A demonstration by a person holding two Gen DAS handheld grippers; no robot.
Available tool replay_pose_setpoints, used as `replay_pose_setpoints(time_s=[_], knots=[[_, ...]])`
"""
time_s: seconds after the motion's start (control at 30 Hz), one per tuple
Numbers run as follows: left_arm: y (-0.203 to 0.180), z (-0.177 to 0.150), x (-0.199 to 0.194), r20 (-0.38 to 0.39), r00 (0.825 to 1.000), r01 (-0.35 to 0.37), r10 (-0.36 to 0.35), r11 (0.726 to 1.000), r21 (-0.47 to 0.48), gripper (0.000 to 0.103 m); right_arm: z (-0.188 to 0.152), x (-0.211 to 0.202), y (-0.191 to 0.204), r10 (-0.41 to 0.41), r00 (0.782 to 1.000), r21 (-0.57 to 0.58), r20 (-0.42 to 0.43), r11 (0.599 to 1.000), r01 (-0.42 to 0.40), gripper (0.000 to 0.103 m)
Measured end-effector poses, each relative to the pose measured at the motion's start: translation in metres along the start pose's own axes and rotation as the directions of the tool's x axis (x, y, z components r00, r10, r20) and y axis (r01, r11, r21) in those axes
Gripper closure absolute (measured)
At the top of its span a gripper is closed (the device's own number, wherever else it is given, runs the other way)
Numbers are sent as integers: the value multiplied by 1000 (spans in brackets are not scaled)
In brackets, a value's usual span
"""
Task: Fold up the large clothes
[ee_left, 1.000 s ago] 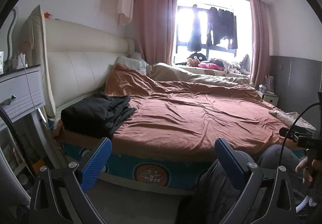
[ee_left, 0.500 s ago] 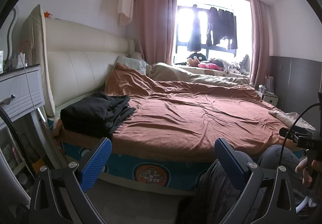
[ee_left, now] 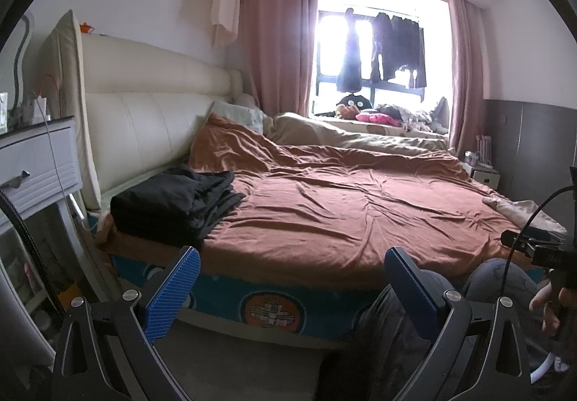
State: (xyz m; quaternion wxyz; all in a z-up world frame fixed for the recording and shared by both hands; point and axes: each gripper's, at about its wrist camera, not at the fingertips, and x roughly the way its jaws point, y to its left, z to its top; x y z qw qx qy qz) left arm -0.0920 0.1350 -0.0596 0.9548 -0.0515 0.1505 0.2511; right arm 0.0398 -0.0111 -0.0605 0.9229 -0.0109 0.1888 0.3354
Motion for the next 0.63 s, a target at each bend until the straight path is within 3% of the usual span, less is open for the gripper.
replay_pose_setpoints(time_s=[0.63], knots=[[6, 0, -8, 25, 1000, 0, 1, 1000, -20, 0, 0, 2, 4, -11, 1000, -17, -10, 1000, 11, 0]])
